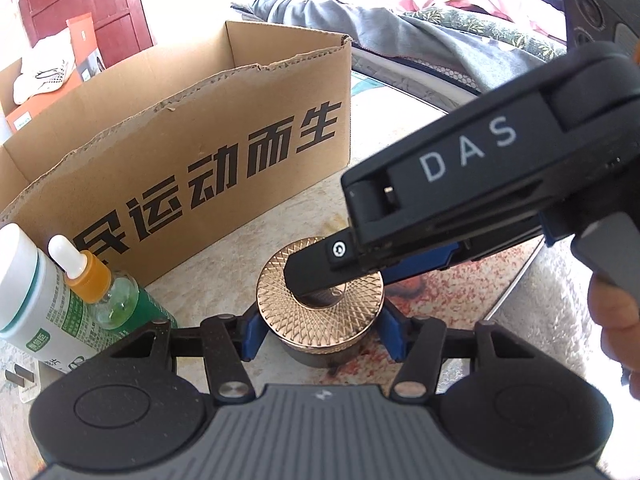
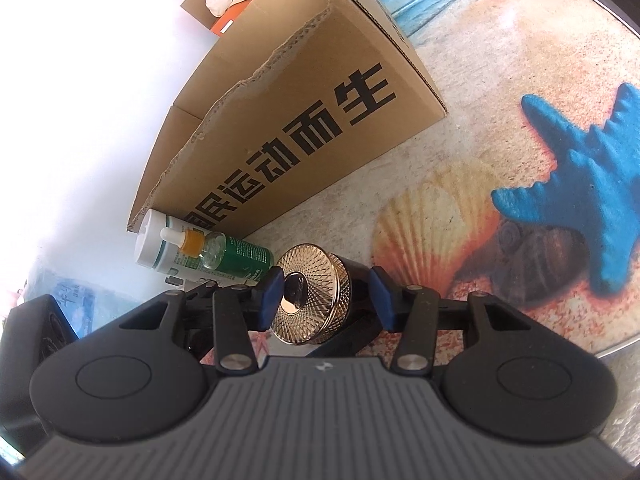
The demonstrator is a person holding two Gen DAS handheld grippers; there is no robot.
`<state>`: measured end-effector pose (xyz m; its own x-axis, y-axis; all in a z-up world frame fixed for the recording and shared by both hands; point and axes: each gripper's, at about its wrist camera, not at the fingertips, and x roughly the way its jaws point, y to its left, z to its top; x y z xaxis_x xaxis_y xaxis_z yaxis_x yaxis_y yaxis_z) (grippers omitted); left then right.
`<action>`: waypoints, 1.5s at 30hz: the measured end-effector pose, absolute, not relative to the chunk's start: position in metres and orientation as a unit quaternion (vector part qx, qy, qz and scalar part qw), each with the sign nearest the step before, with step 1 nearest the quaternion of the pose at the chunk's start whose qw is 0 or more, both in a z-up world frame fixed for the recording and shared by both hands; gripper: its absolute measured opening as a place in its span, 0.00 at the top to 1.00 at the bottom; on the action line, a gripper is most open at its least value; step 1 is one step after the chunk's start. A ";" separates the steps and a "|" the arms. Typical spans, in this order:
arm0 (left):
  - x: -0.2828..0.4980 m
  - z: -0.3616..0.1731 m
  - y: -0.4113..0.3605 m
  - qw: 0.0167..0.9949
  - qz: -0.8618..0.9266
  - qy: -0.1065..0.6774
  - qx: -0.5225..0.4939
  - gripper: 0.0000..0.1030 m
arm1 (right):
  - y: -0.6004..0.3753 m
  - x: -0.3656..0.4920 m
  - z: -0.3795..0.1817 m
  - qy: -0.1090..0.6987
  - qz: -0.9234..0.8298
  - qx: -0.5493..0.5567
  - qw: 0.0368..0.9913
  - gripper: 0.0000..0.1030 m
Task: Organize rigid objects
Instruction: 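Lift the gold-lidded jar off the table with the right gripper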
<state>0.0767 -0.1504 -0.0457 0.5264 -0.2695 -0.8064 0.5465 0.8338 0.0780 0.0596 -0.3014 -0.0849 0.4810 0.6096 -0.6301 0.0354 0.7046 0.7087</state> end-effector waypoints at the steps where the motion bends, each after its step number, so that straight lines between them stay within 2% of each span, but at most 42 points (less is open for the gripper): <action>1: 0.078 -0.045 -0.149 0.858 -0.237 0.425 0.163 0.44 | -0.301 0.059 -0.085 0.476 0.181 0.339 0.791 0.56; 25: 0.076 -0.040 -0.150 0.864 -0.231 0.419 0.158 0.45 | -0.298 0.055 -0.080 0.474 0.178 0.334 0.795 0.56; 45: 0.090 -0.051 -0.145 0.857 -0.235 0.432 0.152 0.43 | -0.303 0.062 -0.088 0.475 0.184 0.356 0.783 0.52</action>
